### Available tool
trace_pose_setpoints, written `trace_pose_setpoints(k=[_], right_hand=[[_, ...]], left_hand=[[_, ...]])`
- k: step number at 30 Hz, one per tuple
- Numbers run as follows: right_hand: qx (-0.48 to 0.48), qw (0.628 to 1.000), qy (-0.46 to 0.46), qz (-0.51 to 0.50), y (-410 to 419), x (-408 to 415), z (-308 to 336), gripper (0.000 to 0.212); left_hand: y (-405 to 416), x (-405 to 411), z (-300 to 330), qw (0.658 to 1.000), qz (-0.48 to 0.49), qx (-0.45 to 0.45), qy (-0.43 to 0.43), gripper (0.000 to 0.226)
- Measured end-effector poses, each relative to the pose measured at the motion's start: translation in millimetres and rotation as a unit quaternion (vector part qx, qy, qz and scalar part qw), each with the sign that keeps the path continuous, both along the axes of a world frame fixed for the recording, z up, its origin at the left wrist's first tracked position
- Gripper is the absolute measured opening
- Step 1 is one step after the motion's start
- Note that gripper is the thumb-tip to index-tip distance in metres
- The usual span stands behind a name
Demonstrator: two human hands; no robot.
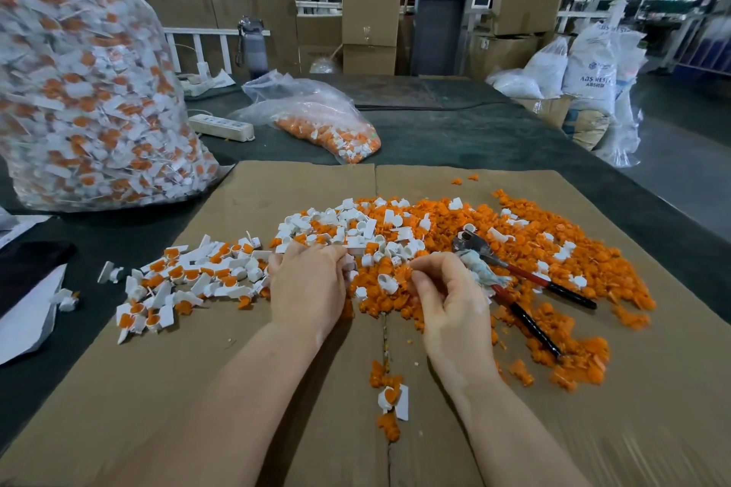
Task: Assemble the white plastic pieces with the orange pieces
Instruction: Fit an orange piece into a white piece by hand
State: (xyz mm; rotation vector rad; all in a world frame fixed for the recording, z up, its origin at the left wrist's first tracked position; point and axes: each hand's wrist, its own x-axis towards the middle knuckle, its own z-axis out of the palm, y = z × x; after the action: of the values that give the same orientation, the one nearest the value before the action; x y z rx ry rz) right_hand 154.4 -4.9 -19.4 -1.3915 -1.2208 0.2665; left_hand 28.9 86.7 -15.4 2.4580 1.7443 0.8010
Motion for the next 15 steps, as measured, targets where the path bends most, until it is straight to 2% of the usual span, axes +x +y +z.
trace_pose_setpoints(k=[3,7,15], right_hand=[[0.000,0.999,0.040,0.008,1,1,0,0.032],[0.003,0.999,0.041,0.009,1,2,1,0.030],[-0.017,0.997,0.068,0.031,-1,1,4,0.026]], left_hand=[[-2,0,4,0.998,0.005,0.005,-0.061,0.028],[-18,4,8,0.966,-0.032,-0.060,-0.249,0.019],[-46,15,-8,0.927,-0.071,-0.125,-0.346,0.008]])
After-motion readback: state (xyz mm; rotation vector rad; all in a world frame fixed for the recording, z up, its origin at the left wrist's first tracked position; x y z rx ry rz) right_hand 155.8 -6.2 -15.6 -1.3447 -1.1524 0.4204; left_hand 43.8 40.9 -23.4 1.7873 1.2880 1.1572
